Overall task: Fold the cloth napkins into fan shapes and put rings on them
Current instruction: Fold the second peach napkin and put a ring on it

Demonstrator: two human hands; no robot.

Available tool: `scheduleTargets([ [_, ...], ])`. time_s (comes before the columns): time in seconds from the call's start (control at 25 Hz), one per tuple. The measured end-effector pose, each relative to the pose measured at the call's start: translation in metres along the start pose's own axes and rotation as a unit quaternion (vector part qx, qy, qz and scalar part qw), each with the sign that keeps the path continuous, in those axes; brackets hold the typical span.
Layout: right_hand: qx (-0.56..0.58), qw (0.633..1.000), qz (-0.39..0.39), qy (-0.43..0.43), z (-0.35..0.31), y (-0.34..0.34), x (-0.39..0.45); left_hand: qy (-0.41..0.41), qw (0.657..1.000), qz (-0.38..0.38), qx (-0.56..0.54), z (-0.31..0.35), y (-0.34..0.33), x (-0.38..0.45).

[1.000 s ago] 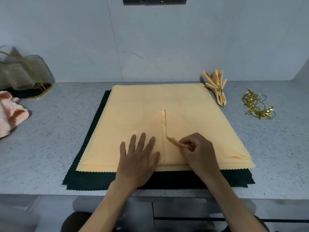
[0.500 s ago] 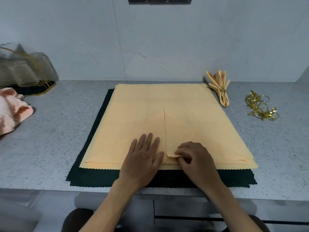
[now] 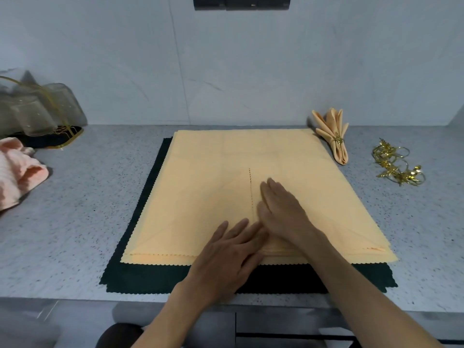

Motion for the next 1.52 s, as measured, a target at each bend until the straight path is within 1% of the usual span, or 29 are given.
scheduleTargets([
  [0.12, -0.058, 0.997, -0.035, -0.034, -0.009, -0.021, 0.062, 0.002, 1.000, 0.000, 0.000, -0.003, -0.002, 0.001],
  [0.24, -0.110, 0.993, -0.031, -0.026, -0.002, -0.031, 0.066, 0.001, 1.000, 0.004, 0.008, -0.004, -0.006, 0.001],
  [0.32, -0.122, 0.992, -0.032, -0.021, 0.017, -0.024, 0.037, 0.001, 1.000, 0.006, 0.012, -0.006, -0.007, 0.001],
  [0.4, -0.129, 0.991, -0.029, -0.033, 0.047, -0.007, -0.010, 0.000, 1.000, 0.004, 0.008, -0.006, -0.009, 0.001],
  [0.48, -0.141, 0.988, -0.035, -0.052, 0.077, 0.011, -0.057, 0.002, 1.000, 0.013, -0.020, -0.005, -0.008, 0.002],
  [0.56, -0.141, 0.988, -0.039, -0.047, 0.088, 0.024, -0.085, 0.015, 0.998, -0.005, -0.059, -0.006, -0.004, 0.004],
  [0.64, -0.101, 0.994, -0.013, -0.029, 0.087, 0.033, -0.092, 0.023, 0.996, -0.020, -0.079, -0.006, -0.001, 0.006],
  [0.68, -0.064, 0.997, 0.017, -0.031, 0.086, 0.040, -0.089, 0.023, 0.996, -0.022, -0.082, -0.005, 0.000, 0.006],
  [0.76, -0.007, 0.994, 0.082, -0.072, 0.085, 0.057, -0.081, 0.012, 0.998, -0.014, -0.064, -0.002, 0.003, 0.009],
  [0.8, -0.006, 0.991, 0.084, -0.103, 0.088, 0.065, -0.076, -0.012, 0.999, 0.003, -0.034, 0.000, 0.005, 0.011],
  [0.84, -0.022, 0.989, 0.059, -0.133, 0.093, 0.070, -0.071, -0.041, 0.999, 0.022, -0.002, 0.002, 0.006, 0.012],
  [0.88, -0.029, 0.987, 0.018, -0.156, 0.099, 0.071, -0.066, -0.064, 0.997, 0.036, 0.021, 0.003, 0.008, 0.014],
  [0.92, -0.019, 0.985, -0.020, -0.172, 0.103, 0.071, -0.063, -0.077, 0.996, 0.037, 0.032, 0.001, 0.009, 0.015],
  [0.96, 0.011, 0.983, -0.040, -0.180, 0.107, 0.070, -0.060, -0.081, 0.996, 0.032, 0.036, 0.000, 0.009, 0.016],
  [1.0, 0.046, 0.982, -0.041, -0.181, 0.109, 0.071, -0.055, -0.080, 0.996, 0.030, 0.034, 0.000, 0.010, 0.017],
  [1.04, 0.072, 0.981, -0.028, -0.176, 0.111, 0.074, -0.050, -0.072, 0.996, 0.036, 0.031, 0.004, 0.011, 0.017],
  [1.12, 0.080, 0.982, -0.009, -0.169, 0.114, 0.083, -0.040, -0.046, 0.997, 0.035, 0.042, 0.017, 0.013, 0.021],
  [1.16, 0.059, 0.984, -0.007, -0.170, 0.114, 0.088, -0.038, -0.031, 0.998, 0.019, 0.056, 0.025, 0.012, 0.024],
  [1.2, 0.010, 0.987, 0.005, -0.162, 0.114, 0.090, -0.036, -0.020, 0.997, 0.009, 0.070, 0.035, 0.011, 0.026],
  [1.24, -0.046, 0.989, 0.041, -0.131, 0.109, 0.091, -0.036, -0.013, 0.996, 0.002, 0.085, 0.043, 0.011, 0.028],
  [1.28, -0.066, 0.991, 0.089, -0.073, 0.099, 0.088, -0.039, -0.009, 0.995, 0.002, 0.099, 0.048, 0.010, 0.029],
  [1.32, -0.025, 0.992, 0.123, -0.001, 0.083, 0.081, -0.045, -0.011, 0.994, 0.018, 0.105, 0.050, 0.007, 0.031],
  [1.36, 0.062, 0.989, 0.125, 0.059, 0.065, 0.070, -0.054, -0.019, 0.994, 0.045, 0.100, 0.051, 0.005, 0.030],
  [1.4, 0.156, 0.979, 0.095, 0.091, 0.045, 0.057, -0.063, -0.022, 0.994, 0.071, 0.085, 0.050, 0.003, 0.027],
  [1.44, 0.216, 0.970, 0.054, 0.100, 0.027, 0.044, -0.071, -0.019, 0.994, 0.093, 0.053, 0.047, 0.001, 0.022],
  [1.48, 0.243, 0.965, 0.020, 0.093, 0.015, 0.033, -0.076, -0.010, 0.995, 0.102, 0.005, 0.044, 0.002, 0.019],
  [1.52, 0.244, 0.966, 0.002, 0.083, 0.010, 0.024, -0.077, 0.000, 0.994, 0.101, -0.050, 0.043, 0.003, 0.016],
])
Point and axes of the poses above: each hand's wrist, its own x-axis towards the middle knuckle, its own y-axis out of the back of the hand, z = x × y, the point moved 3 cm from there along x, towards the middle knuckle, and after that the axes turned 6 degrees about z, right-handed, at the moved point
